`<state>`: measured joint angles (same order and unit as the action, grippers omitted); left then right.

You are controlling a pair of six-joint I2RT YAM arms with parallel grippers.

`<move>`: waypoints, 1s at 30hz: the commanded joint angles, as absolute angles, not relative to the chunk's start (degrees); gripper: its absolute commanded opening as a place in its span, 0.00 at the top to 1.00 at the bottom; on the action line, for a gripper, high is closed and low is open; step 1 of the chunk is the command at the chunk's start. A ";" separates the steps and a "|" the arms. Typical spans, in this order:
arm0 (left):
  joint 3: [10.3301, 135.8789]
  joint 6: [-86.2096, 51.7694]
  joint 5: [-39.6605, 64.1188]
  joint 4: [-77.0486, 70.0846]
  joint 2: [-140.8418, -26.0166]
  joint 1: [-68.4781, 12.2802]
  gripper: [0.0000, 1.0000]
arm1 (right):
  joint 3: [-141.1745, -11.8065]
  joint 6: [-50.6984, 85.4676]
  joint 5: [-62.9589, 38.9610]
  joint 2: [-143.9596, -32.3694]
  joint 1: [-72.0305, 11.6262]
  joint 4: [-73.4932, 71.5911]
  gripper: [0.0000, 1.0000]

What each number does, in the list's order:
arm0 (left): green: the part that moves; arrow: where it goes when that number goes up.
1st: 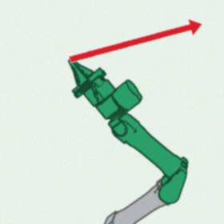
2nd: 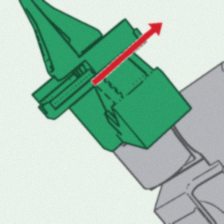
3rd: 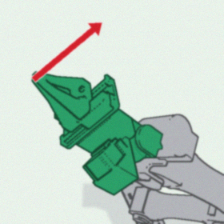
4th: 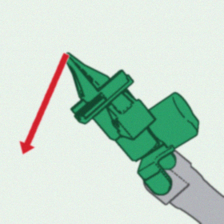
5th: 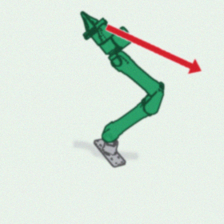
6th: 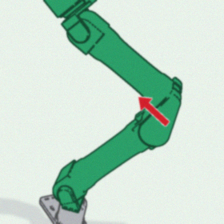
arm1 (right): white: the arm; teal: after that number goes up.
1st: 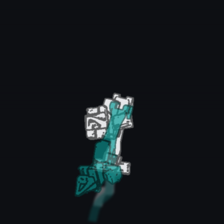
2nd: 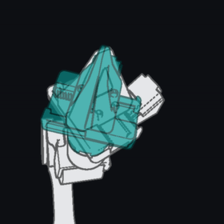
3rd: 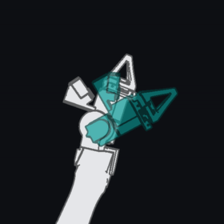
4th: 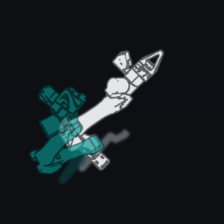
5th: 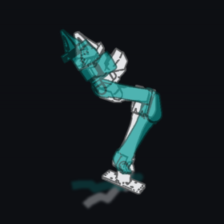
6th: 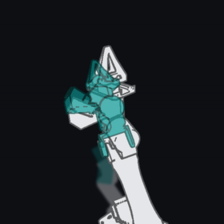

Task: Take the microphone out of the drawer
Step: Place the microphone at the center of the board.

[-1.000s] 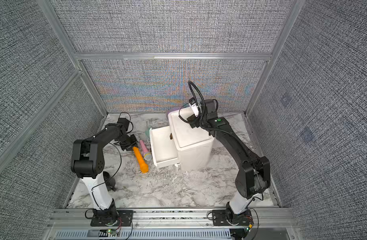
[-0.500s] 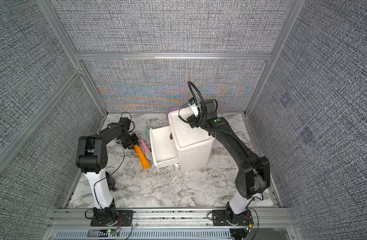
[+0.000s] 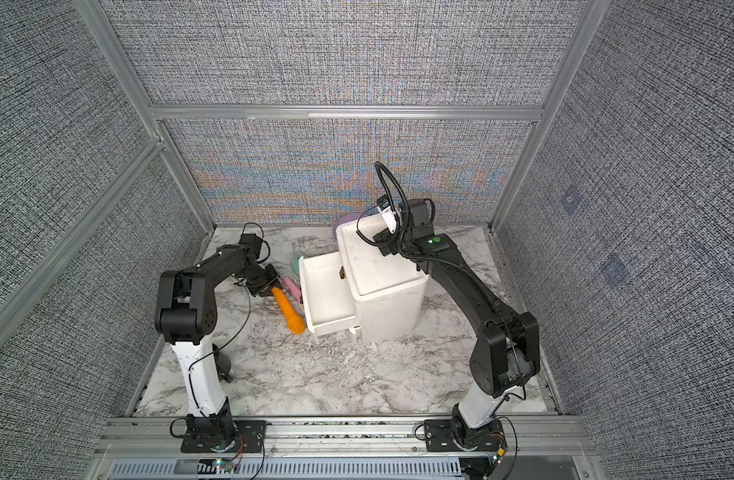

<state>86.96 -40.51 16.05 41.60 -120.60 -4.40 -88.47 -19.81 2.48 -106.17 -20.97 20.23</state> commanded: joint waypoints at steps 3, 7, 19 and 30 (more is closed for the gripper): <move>86.38 -41.48 15.56 40.50 -120.27 -4.37 0.93 | -86.84 -19.33 0.18 -109.03 -20.88 37.53 0.02; 87.02 -41.26 15.32 41.20 -120.26 -4.37 0.82 | -86.84 -19.30 0.09 -109.26 -20.87 37.61 0.02; 86.40 -41.23 14.35 41.81 -119.55 -4.33 0.62 | -86.75 -19.26 0.09 -109.11 -20.92 37.62 0.02; 85.52 -40.84 14.74 40.71 -118.44 -4.27 0.43 | -86.68 -19.31 0.09 -108.97 -21.06 37.60 0.02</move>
